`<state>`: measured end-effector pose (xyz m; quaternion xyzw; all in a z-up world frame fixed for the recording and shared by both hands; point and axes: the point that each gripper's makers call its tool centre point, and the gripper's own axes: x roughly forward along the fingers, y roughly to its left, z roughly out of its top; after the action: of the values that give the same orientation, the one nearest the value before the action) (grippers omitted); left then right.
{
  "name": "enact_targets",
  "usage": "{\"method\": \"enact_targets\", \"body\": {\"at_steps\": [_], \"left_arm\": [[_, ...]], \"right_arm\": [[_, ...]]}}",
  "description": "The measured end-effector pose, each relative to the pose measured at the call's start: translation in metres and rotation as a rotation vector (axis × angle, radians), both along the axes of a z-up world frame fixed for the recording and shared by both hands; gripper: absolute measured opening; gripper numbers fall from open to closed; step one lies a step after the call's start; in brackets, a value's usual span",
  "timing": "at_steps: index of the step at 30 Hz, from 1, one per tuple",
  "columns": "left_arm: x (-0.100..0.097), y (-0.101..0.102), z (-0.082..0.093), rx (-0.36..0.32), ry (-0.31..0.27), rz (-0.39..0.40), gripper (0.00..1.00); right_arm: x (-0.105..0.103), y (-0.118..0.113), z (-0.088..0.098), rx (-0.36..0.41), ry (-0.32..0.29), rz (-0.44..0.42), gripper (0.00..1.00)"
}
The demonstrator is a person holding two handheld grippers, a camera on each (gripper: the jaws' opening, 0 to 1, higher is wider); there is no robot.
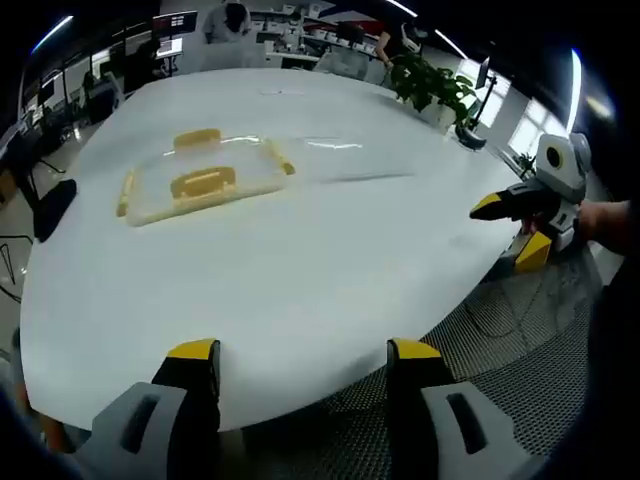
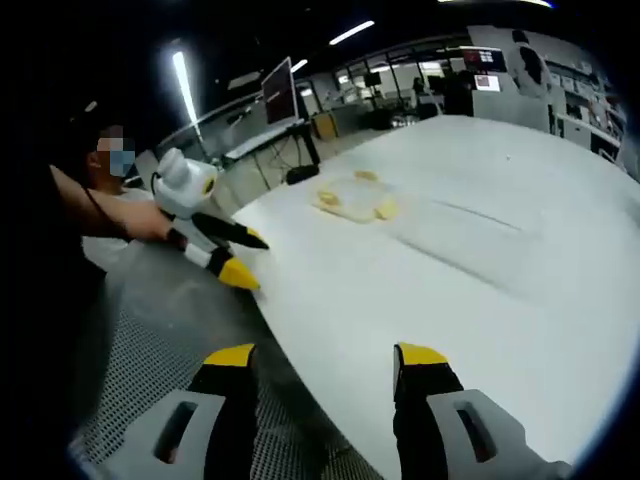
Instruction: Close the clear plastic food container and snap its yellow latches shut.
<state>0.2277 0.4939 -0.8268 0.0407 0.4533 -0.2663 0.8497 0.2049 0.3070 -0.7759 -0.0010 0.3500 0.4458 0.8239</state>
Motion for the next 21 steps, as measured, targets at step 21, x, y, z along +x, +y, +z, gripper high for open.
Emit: {"method": "enact_targets", "body": {"at_steps": [21], "left_arm": [[-0.003, -0.005, 0.007, -0.099, 0.06, 0.056, 0.66]], "right_arm": [[-0.002, 0.014, -0.003, -0.027, -0.039, 0.07, 0.52]]}}
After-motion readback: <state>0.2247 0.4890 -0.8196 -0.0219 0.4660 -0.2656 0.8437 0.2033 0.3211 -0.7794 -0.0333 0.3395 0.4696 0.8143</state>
